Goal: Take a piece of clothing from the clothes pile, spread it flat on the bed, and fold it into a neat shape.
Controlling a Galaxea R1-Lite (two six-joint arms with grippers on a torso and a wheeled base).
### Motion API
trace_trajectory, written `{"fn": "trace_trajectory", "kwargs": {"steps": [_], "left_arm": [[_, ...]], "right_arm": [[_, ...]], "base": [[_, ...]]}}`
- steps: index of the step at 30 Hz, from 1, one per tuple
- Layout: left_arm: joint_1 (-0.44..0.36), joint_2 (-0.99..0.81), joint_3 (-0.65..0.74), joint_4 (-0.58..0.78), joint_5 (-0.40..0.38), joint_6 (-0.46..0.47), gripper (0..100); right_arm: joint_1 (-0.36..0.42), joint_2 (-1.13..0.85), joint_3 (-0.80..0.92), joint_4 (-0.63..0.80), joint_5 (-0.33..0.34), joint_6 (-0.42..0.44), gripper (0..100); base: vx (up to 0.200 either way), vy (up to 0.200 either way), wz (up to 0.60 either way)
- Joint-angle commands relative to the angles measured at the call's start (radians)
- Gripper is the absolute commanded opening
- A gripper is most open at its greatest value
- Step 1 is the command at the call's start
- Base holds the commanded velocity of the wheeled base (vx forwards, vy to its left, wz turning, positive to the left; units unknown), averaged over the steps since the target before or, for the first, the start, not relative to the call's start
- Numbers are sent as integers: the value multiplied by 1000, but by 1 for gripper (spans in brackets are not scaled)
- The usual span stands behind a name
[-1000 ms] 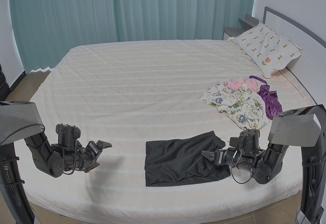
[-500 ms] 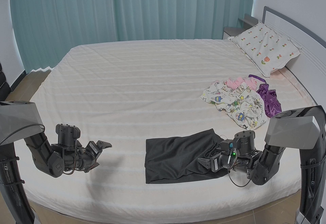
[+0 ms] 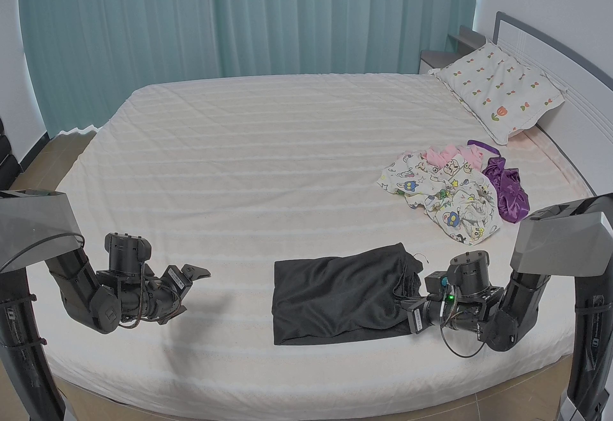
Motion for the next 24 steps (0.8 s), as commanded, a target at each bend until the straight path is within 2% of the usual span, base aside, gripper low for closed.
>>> {"fn": "trace_trajectory", "kwargs": {"steps": [1,6,13,14,18,20,24], "left_arm": [[0,2,-1,0,0,0,100],[0,2,-1,0,0,0,100],[0,2,-1,0,0,0,100],[0,2,-1,0,0,0,100],[0,2,-1,0,0,0,100],[0,2,-1,0,0,0,100],[0,2,-1,0,0,0,100]], "right_arm": [[-31,-62,90,-23,8,8,0],[-60,-68,166,-37,13,14,0],[-83,-30,188,-45,16,14,0],[-83,-24,188,-45,17,14,100],[-83,-9,188,-63,25,17,100],[-85,-27,196,-103,62,69,100],[-129,-70,169,-111,78,142,100]], "base": [[0,0,0],[0,0,0],[0,0,0],[0,0,0],[0,0,0],[0,0,0],[0,0,0]]}}
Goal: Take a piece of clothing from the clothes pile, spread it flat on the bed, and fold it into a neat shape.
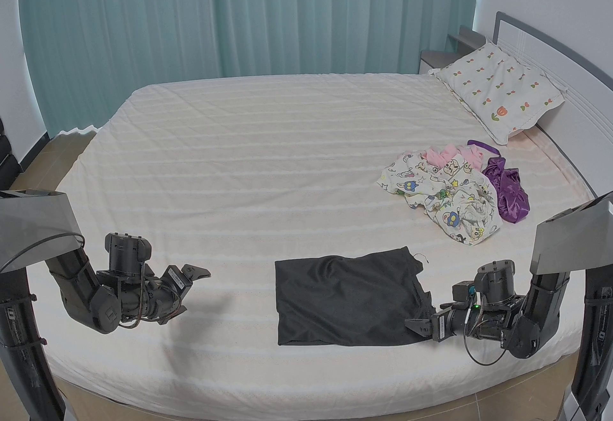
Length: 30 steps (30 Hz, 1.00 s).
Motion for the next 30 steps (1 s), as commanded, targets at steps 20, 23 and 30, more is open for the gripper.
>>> {"fn": "trace_trajectory", "kwargs": {"steps": [20,23,30], "left_arm": [[0,1,0,0,0,1,100],[0,2,0,0,2,1,100],[0,5,0,-2,5,1,100]], "right_arm": [[-88,189,-641,337,69,505,100],[-89,204,-699,365,73,515,100],[-89,218,-773,434,89,516,100]], "base": [[0,0,0],[0,0,0],[0,0,0]]}}
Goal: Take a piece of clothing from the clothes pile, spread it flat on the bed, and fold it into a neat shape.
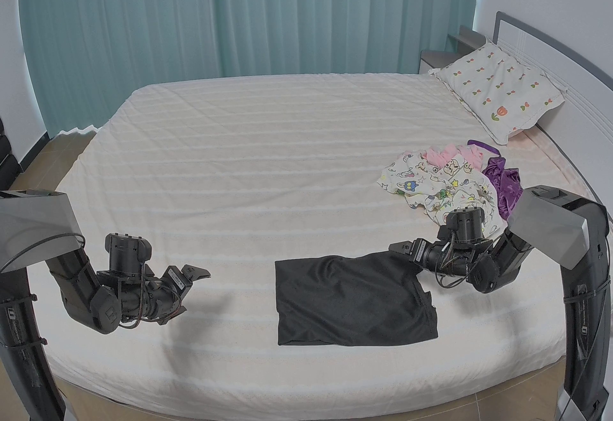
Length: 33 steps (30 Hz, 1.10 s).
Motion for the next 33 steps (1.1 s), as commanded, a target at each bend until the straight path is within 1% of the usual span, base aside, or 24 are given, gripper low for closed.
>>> {"fn": "trace_trajectory", "kwargs": {"steps": [1,3,10,11,23,24,26,33], "left_arm": [[0,3,0,-2,1,0,100],[0,5,0,-2,3,0,100],[0,5,0,-2,3,0,100],[0,5,0,-2,3,1,100],[0,5,0,-2,3,0,100],[0,6,2,-15,3,0,100],[0,6,2,-15,3,0,100],[0,6,2,-15,3,0,100]], "right_arm": [[-1,29,-42,13,4,2,100],[-1,41,-91,45,10,15,100],[9,66,-177,145,11,22,100],[11,71,-182,154,10,22,0],[14,68,-194,186,-10,24,0],[-4,60,-193,184,-24,25,0],[-18,52,-194,183,-29,30,0],[-56,54,-211,184,-32,56,0]], "base": [[0,0,0],[0,0,0],[0,0,0],[0,0,0],[0,0,0],[0,0,0],[0,0,0],[0,0,0]]}}
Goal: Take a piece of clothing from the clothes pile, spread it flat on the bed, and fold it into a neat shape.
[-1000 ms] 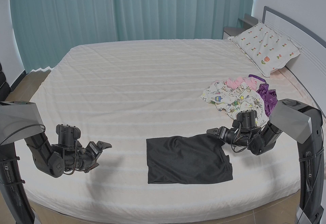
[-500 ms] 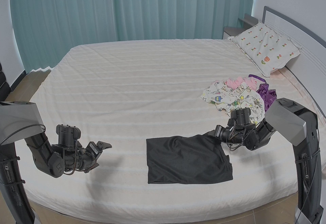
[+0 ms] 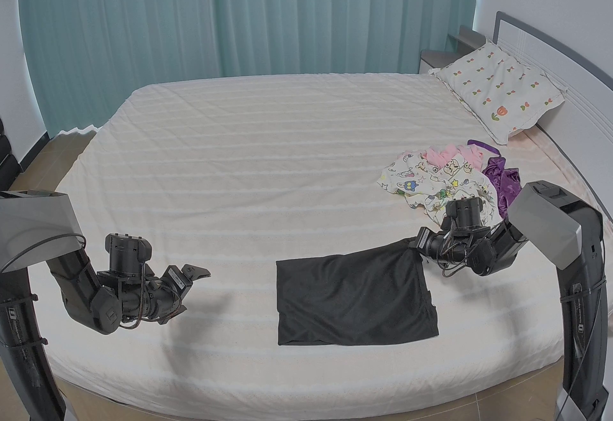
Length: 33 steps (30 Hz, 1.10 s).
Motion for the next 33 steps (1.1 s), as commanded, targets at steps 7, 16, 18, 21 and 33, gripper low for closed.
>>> {"fn": "trace_trajectory", "kwargs": {"steps": [7,16,18,21,33], "left_arm": [[0,1,0,-1,0,0,100],[0,1,0,-1,0,0,100],[0,1,0,-1,0,0,100],[0,1,-1,-1,0,0,100],[0,1,0,-1,0,0,100]], "right_arm": [[-24,24,-18,-2,-9,47,0],[-32,48,-44,6,-10,50,0],[-35,44,-38,17,-10,52,100],[-38,24,-42,18,-10,75,100],[74,-107,20,9,-10,116,100]], "base": [[0,0,0],[0,0,0],[0,0,0],[0,0,0],[0,0,0]]}}
